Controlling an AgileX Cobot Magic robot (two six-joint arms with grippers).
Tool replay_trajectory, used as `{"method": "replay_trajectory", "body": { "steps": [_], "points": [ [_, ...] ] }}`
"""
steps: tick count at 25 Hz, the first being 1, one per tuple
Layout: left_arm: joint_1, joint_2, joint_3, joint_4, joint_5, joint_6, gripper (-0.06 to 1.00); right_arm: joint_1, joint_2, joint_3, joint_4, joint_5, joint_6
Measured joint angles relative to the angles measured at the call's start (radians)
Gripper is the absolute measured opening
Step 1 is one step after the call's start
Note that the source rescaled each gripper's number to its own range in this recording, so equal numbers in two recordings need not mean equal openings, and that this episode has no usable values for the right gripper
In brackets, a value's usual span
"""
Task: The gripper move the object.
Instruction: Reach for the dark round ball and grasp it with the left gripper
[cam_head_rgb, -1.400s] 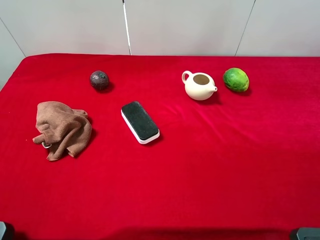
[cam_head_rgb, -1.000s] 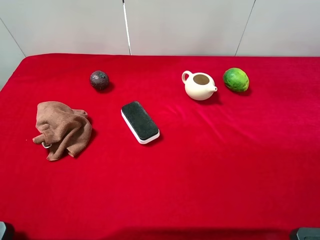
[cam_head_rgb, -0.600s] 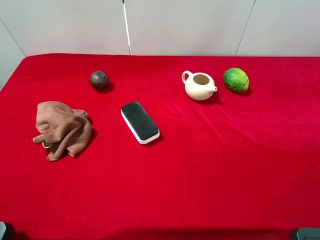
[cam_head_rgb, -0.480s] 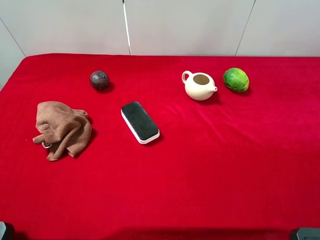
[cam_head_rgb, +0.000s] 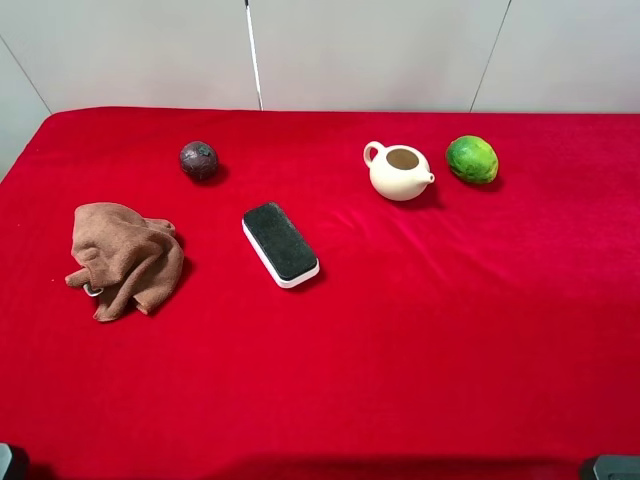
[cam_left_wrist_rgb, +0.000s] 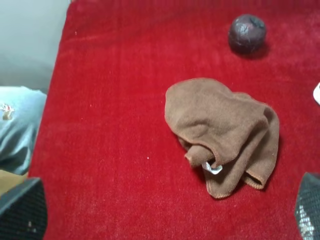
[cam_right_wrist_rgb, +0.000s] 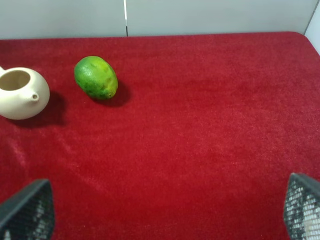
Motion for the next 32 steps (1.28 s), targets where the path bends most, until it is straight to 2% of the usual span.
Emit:
{"method": "replay_trajectory", "body": {
  "steps": [5,12,21,25,32],
  "points": [
    [0.001,0.205,-0.080,-0.007,-0.003,0.000,1.00,0.000,0.000,0.000,0.000,0.000,0.000],
    [0.001,0.496,-0.176,-0.066,-0.007,0.004,1.00,0.000,0.000,0.000,0.000,0.000,0.000],
    [0.001,0.857,-0.299,-0.162,-0.022,0.103,1.00,0.000,0.000,0.000,0.000,0.000,0.000],
    [-0.001,0.992,-0.357,-0.181,-0.032,0.125,1.00,0.000,0.000,0.000,0.000,0.000,0.000],
    [-0.060,1.183,-0.462,-0.179,-0.065,0.126,1.00,0.000,0.000,0.000,0.000,0.000,0.000]
  ]
}}
